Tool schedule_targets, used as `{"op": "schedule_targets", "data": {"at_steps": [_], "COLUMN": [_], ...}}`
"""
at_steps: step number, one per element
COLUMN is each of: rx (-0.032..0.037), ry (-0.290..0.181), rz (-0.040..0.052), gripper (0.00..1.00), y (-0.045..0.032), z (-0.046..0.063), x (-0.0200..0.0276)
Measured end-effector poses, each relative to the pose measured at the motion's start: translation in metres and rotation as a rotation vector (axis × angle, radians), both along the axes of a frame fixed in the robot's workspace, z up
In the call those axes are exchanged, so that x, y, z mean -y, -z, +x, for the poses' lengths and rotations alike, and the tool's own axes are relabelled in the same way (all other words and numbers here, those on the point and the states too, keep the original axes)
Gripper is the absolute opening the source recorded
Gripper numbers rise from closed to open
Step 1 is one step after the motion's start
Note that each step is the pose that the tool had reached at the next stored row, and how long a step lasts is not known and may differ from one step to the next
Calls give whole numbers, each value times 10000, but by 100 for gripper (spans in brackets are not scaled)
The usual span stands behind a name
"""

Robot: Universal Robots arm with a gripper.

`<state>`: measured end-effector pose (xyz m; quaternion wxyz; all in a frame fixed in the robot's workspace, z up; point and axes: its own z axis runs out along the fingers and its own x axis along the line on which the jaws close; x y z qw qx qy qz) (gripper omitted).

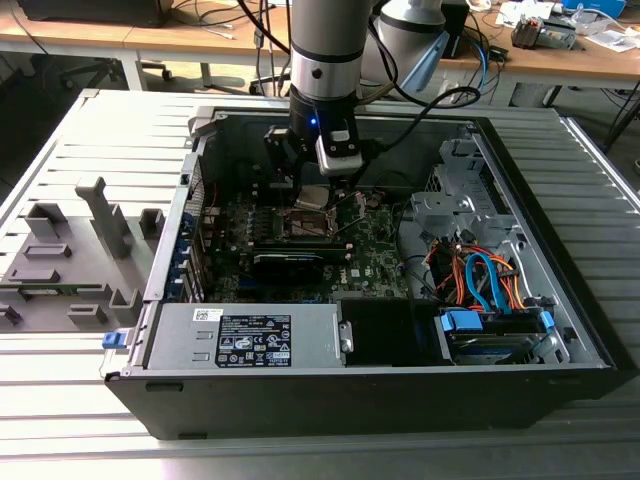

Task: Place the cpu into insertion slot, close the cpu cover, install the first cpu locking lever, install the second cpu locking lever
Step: 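Place the cpu into insertion slot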

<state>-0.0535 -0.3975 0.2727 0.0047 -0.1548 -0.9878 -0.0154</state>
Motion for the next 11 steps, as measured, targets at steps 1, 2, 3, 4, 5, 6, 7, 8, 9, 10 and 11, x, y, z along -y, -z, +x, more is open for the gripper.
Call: {"op": "schedule_targets", "data": {"at_steps": [1,2,3,4,5,6,7,8,9,10,11], "rx": [0,0,0,0,0,0,0,0,0,0,0], "ry": [35,74,99,119,153,184,203,227,247,266,308], "rz": [-3,-8,-10,-13,-16,-20,-23,-25,-28,-31,-38], "gripper": [54,54,54,54,54,54,54,54,54,54,54], "y": [0,0,1,1,1,2,2,2,2,3,3], "z": [0,0,0,0,0,0,0,0,0,0,0], "x": [0,0,0,0,0,0,0,0,0,0,0]}}
